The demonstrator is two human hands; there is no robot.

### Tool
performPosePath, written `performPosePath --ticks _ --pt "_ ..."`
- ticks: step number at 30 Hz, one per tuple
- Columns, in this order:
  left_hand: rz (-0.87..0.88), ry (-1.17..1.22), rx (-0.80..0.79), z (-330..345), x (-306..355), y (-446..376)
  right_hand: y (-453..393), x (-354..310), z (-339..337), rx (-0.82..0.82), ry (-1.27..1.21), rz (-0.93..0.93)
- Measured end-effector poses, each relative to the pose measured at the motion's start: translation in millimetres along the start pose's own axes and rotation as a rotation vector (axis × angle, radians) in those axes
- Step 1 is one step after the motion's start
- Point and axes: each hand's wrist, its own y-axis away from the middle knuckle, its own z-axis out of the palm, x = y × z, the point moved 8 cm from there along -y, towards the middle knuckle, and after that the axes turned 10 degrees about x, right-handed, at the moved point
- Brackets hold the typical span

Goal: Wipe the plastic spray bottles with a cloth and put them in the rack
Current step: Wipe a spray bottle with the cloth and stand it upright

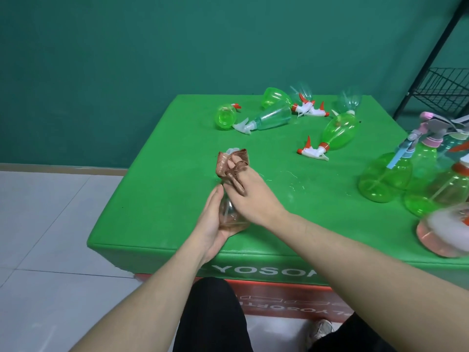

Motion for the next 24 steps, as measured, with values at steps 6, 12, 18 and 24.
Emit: performPosePath --ticks 6,12,18,24 --pt "0.005 -0.013 -0.018 0 1 -1 0 -3 2 0.046 -0.021 0.030" --pt "-0.033 0.037 0.032 -4 -2 -2 2 -9 5 -0.015 0.045 -0.044" --pt "-0.045 0.077 0.043 -9 -4 -2 16 -17 3 0.069 0.071 -0.175" --pt "-0.044 0.180 0.000 -5 -1 2 48 -20 8 0.107 0.091 -0.382"
